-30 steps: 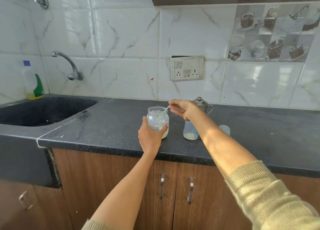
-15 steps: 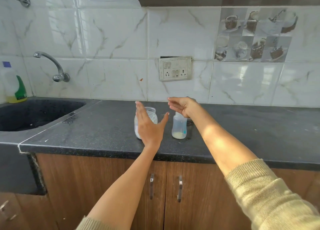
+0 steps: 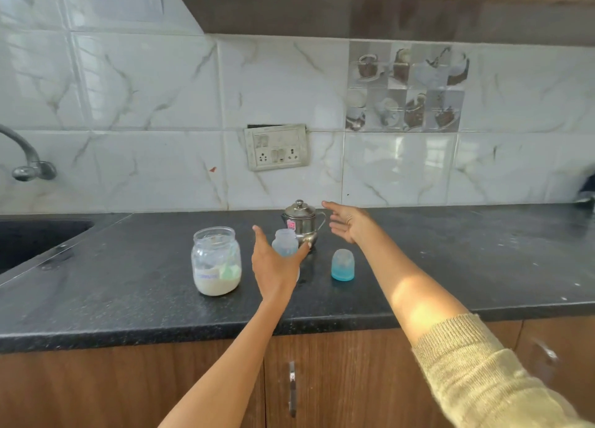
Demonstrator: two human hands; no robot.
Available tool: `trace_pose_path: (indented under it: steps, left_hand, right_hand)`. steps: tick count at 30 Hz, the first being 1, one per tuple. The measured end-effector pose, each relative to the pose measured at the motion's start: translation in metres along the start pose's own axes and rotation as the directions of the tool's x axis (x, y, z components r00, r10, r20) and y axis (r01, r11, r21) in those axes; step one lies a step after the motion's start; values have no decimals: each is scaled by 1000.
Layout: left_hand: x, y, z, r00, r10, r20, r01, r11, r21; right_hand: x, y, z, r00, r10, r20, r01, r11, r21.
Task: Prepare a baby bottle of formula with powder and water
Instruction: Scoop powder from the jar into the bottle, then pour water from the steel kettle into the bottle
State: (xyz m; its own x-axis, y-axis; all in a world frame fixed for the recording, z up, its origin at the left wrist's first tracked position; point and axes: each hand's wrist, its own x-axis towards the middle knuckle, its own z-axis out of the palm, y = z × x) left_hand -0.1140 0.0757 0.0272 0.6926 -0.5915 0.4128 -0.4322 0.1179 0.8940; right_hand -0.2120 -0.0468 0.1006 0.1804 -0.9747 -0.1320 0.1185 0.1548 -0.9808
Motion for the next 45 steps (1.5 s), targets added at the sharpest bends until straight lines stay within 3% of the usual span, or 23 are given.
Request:
trace_pose_path:
  steps: [6, 11, 15, 19, 26, 35, 45]
  left_hand:
    - [10, -26, 8, 994, -81, 70, 76, 995, 68]
    - [11, -44, 9, 991, -75, 110, 61, 990, 127]
    - [7, -50, 9, 991, -48, 124, 31, 990, 134]
    - [6, -50, 9, 992, -41, 123, 25, 992, 125]
    - [6, -45, 6, 990, -35, 135, 21, 995, 102]
    - [4, -39, 2, 988, -5, 156, -4, 998, 57]
    - [-4, -35, -2, 991, -10, 131, -7, 992, 123]
  right_hand:
    - [54, 10, 8, 998, 43, -40, -46, 996, -80]
    - [92, 18, 18, 999, 7, 47, 1, 986, -167]
    - [115, 24, 25, 985, 76, 156, -50, 985, -165]
    - [129, 31, 20, 988, 55, 143, -40, 993, -110]
    - [124, 23, 14, 974, 63, 217, -45, 995, -87]
    - [87, 1, 15, 982, 94, 164, -80, 993, -86]
    - [20, -52, -19, 973, 56, 223, -44, 997, -58]
